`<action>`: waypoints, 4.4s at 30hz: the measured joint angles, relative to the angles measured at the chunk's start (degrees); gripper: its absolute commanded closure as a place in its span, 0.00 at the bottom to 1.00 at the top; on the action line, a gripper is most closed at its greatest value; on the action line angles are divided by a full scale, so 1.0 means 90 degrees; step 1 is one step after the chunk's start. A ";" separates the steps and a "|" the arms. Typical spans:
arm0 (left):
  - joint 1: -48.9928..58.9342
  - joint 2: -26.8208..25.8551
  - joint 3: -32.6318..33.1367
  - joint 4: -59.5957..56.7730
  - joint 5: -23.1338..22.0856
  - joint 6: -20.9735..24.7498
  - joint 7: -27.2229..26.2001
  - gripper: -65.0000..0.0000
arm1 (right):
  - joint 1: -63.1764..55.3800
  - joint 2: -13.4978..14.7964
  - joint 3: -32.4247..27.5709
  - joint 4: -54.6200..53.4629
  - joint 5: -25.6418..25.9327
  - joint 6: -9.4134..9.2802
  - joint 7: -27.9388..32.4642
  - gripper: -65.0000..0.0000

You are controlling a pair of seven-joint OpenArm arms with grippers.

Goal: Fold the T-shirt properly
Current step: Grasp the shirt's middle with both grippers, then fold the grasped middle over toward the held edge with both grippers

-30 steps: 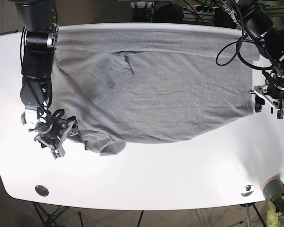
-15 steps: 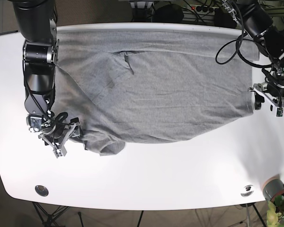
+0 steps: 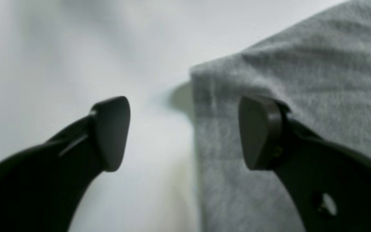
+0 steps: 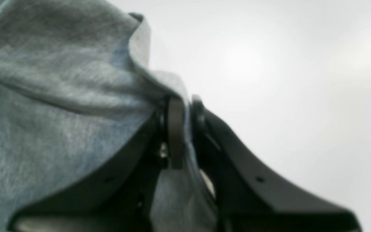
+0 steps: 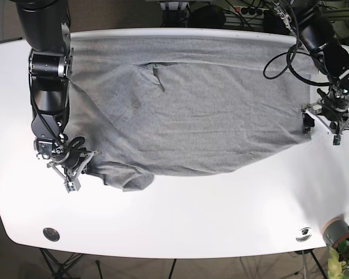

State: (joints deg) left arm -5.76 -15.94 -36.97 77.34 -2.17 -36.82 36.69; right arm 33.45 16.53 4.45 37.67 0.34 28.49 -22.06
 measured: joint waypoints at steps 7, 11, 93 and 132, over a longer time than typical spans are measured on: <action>-0.0284 0.0002 0.0321 -0.0486 -0.0109 0.0357 -0.0051 0.20 | 0.0000 0.0015 0.0007 0.0000 -0.0002 -0.0002 -0.0007 0.94; -0.0622 0.0005 0.0318 -0.1044 -0.0049 0.0423 -0.0024 0.20 | 0.0000 -0.0002 0.0007 0.0002 0.0005 -0.0002 -0.0005 0.94; 0.1083 0.0148 -0.0085 0.1479 -0.0185 -0.0440 -0.0658 1.00 | -0.4286 -0.0794 0.2375 0.7924 0.0138 0.0505 -0.3259 0.97; 0.2516 -0.0194 -0.0746 0.2654 -0.1717 -0.0384 -0.0022 0.41 | -0.4884 -0.1353 0.3293 0.8495 0.0007 0.1171 -0.3339 0.38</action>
State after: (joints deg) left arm 16.88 -17.69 -43.68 101.23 -17.63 -40.27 36.49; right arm -10.50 4.36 34.09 114.13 0.40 39.03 -52.12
